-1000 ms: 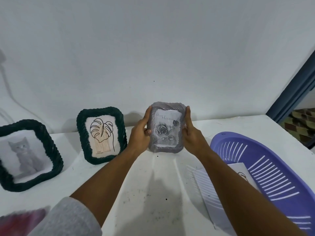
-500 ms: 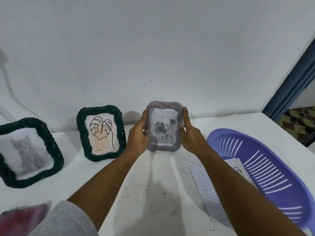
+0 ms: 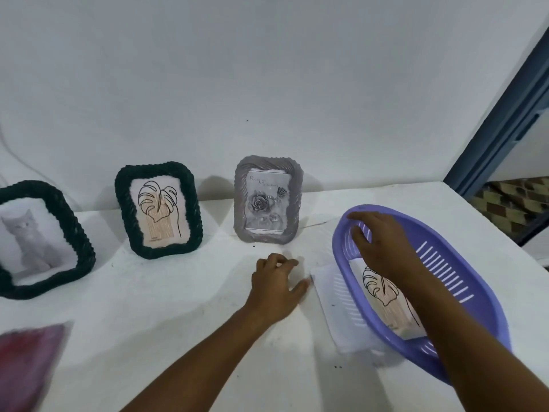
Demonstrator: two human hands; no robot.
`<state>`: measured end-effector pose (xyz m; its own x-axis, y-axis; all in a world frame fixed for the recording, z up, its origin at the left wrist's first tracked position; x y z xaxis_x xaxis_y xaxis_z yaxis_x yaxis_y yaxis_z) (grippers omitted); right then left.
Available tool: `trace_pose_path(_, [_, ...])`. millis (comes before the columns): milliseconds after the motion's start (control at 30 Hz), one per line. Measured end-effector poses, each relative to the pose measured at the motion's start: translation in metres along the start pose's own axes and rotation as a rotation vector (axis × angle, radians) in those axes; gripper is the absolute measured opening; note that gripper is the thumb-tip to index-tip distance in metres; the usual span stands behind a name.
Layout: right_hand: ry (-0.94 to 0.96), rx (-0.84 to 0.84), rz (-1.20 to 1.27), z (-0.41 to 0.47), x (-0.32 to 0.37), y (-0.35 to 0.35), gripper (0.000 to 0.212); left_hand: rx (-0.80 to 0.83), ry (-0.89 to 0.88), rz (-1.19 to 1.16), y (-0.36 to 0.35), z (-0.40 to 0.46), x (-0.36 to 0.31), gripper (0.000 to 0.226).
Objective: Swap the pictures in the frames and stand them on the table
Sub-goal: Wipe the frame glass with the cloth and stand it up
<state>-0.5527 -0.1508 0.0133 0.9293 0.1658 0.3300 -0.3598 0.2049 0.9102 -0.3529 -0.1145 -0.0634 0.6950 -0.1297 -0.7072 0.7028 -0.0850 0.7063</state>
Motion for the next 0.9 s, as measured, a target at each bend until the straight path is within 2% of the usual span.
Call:
trace_pose_path(233, [0.112,0.076,-0.119,-0.004,-0.018,-0.001,0.044,0.175,0.114,0.327,-0.037,0.009,-0.025,0.076])
trace_pose_path(367, [0.156,0.137,-0.271,0.002,-0.025,-0.008,0.05,0.147,0.107,0.392,-0.046,0.011,-0.035,0.069])
trace_pose_path(667, [0.082,0.209,-0.325,0.0,-0.029,-0.011,0.057,0.121,0.087,0.247,-0.055,0.009,-0.049,0.035])
trace_pose_path(767, [0.078,0.222,-0.331,0.0,-0.03,-0.012,0.058,0.053,0.052,0.045,-0.065,0.005,-0.049,0.017])
trace_pose_path(900, [0.07,0.22,-0.327,0.0,-0.031,-0.012,0.056,0.007,0.165,-0.201,-0.061,0.002,-0.052,0.012])
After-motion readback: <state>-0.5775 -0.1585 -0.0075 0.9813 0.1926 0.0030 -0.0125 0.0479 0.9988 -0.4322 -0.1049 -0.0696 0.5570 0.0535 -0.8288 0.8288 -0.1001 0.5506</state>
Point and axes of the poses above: each hand's wrist, its own z-axis towards the middle knuckle, its own y-axis out of the back of the hand, x = y × z, the point moved 4 cm from there along z, towards the middle knuckle, and after that the axes turned 7 degrees about -z, right-handed, at the moved point
